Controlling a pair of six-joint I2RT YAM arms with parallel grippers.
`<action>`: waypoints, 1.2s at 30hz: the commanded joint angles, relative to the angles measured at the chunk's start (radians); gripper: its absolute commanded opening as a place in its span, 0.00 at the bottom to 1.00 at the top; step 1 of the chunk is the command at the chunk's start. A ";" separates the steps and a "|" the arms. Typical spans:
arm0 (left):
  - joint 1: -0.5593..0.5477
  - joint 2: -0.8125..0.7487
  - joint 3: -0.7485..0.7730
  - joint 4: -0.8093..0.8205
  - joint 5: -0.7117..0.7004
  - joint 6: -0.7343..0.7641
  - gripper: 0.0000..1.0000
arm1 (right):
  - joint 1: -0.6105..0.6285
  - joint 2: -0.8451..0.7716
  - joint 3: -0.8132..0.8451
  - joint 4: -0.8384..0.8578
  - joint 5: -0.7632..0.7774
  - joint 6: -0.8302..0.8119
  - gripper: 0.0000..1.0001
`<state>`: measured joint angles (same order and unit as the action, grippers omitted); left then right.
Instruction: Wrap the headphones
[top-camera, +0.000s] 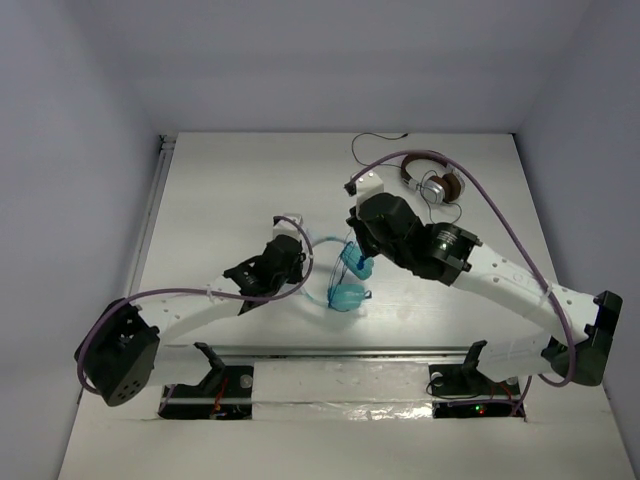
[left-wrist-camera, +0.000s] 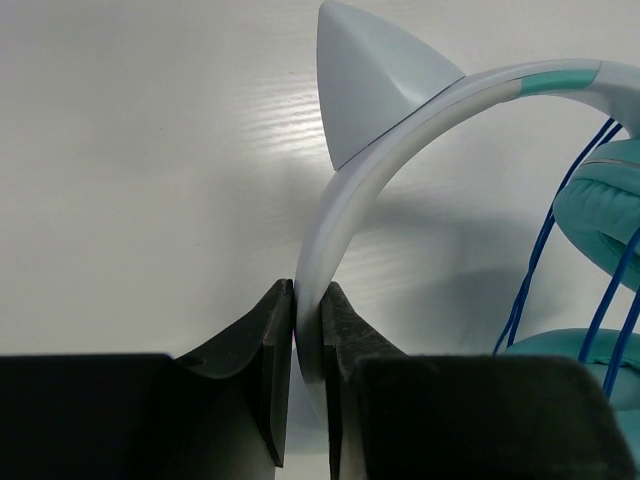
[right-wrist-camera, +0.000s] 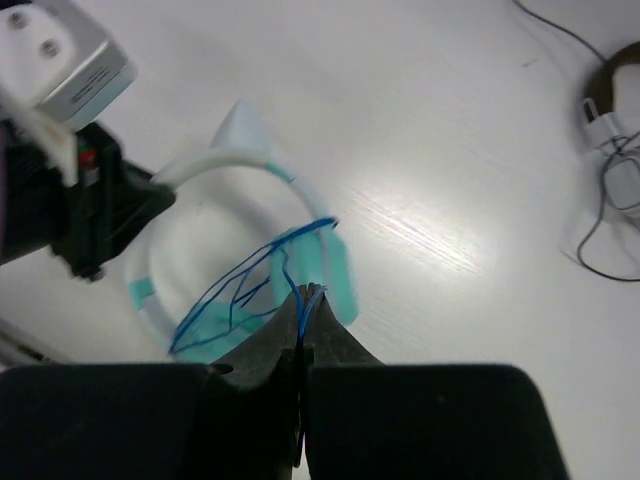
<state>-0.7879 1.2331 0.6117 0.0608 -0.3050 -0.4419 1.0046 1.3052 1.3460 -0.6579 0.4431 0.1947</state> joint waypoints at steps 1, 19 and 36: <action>-0.030 -0.072 0.002 0.039 0.095 0.008 0.00 | -0.033 -0.015 -0.008 0.064 0.092 -0.055 0.00; -0.065 -0.144 0.031 0.039 0.335 0.054 0.00 | -0.139 -0.009 -0.108 0.133 0.275 -0.048 0.00; 0.185 -0.267 0.101 0.088 0.676 0.049 0.00 | -0.189 -0.150 -0.275 0.290 0.060 0.121 0.11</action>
<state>-0.6277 1.0203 0.6250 0.0597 0.2455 -0.3725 0.8295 1.1938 1.0958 -0.4786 0.5804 0.2665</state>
